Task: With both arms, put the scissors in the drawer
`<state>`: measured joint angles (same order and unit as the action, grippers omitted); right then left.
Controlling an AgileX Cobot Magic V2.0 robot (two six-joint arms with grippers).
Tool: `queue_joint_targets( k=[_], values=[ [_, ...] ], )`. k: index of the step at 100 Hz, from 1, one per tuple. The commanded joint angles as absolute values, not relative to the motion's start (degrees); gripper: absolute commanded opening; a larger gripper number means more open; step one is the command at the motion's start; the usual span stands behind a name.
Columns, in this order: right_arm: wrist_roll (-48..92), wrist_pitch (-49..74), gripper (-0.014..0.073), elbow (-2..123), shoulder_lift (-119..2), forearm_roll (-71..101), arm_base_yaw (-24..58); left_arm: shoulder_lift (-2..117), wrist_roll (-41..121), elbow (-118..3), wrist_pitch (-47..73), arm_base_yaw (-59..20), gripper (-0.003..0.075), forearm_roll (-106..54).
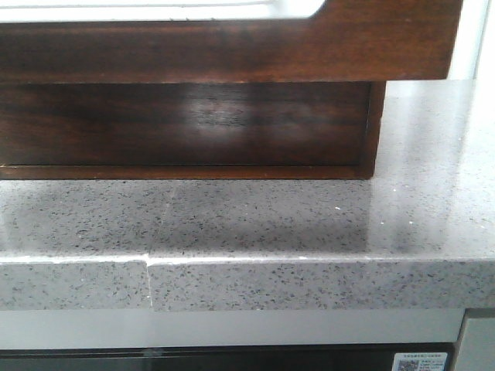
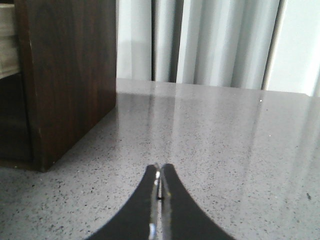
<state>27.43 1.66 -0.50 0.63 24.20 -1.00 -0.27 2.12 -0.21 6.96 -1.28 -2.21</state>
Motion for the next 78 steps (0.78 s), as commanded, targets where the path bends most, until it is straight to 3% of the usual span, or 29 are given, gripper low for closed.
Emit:
queue_joint_targets(
  k=[1, 15, 78],
  values=[
    [19.5, -4.0, -0.0069, -1.5, 1.8, 17.7, -1.4, -2.0, 1.6, 1.8, 2.6, -1.1, -0.0020, -2.4],
    [-0.4, -6.7, -0.0069, -1.5, 1.8, -3.3, -1.4, -2.0, 1.6, 1.8, 2.6, -1.1, -0.0020, -2.4],
    [-0.9, -6.8, -0.0069, -1.5, 1.8, -4.1, -1.4, -2.0, 1.6, 1.8, 2.6, -1.1, -0.0020, -2.4]
  ],
)
